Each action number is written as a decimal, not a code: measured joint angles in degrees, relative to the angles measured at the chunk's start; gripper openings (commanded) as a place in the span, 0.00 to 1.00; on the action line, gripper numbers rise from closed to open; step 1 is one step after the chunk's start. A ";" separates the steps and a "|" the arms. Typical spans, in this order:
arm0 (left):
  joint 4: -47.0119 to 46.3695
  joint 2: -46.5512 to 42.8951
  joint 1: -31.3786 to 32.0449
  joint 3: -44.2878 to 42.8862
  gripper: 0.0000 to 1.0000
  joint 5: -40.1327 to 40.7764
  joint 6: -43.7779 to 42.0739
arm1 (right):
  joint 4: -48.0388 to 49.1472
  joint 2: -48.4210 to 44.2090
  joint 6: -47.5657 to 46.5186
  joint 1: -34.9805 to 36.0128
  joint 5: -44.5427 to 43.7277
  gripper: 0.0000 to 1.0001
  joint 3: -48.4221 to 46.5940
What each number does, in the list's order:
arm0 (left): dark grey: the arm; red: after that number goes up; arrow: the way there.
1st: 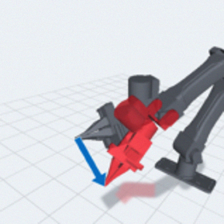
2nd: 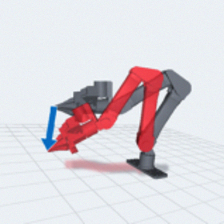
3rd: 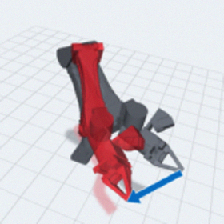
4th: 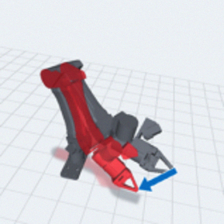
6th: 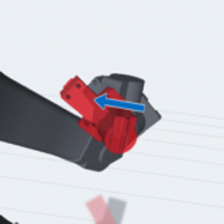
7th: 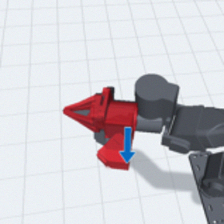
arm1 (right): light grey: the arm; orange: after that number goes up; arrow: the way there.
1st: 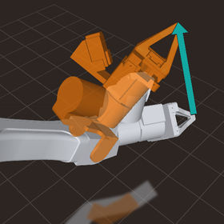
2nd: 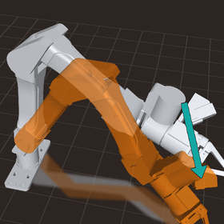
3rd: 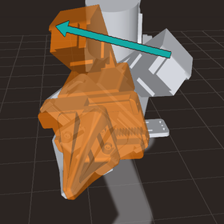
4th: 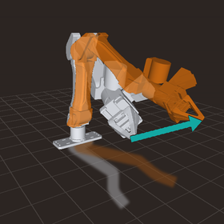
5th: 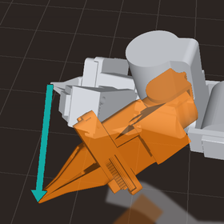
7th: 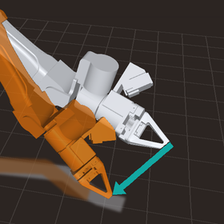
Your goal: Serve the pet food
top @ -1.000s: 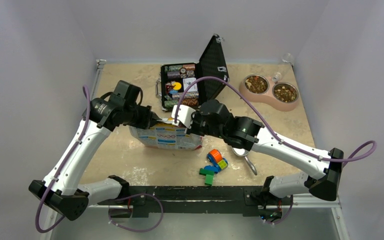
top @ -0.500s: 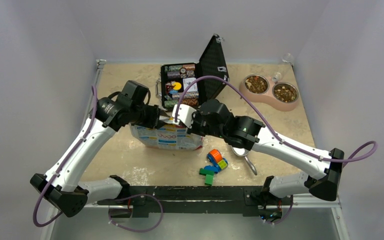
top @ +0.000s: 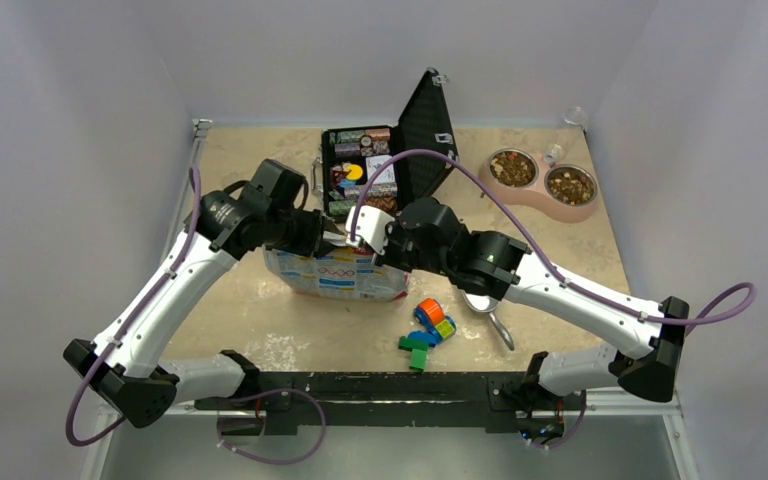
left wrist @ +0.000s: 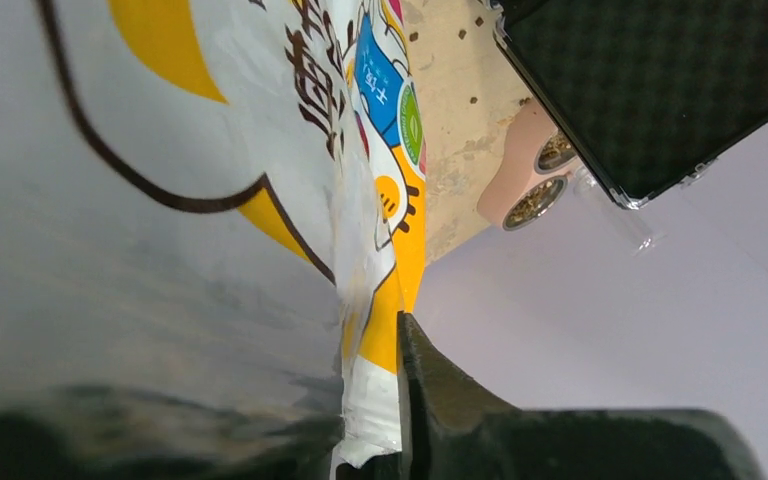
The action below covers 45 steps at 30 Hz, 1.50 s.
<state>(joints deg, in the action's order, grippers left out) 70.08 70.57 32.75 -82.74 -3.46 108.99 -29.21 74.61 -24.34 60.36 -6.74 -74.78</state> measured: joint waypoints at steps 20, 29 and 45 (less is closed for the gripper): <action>-4.42 0.70 4.81 -1.14 0.00 -1.81 2.84 | 0.09 -0.59 0.33 0.02 0.28 0.00 0.35; -2.89 -1.49 4.57 -0.63 0.56 0.57 0.26 | 0.15 -1.73 -0.37 0.00 1.22 0.35 0.90; 3.45 -11.63 0.74 -1.07 0.60 7.39 -6.29 | -1.90 -5.95 3.82 -0.04 3.21 0.80 -0.55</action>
<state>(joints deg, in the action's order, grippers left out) 73.54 58.94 33.50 -83.81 3.92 102.69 -31.11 68.66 -20.51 60.31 -3.53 -75.33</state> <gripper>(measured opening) 0.599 0.792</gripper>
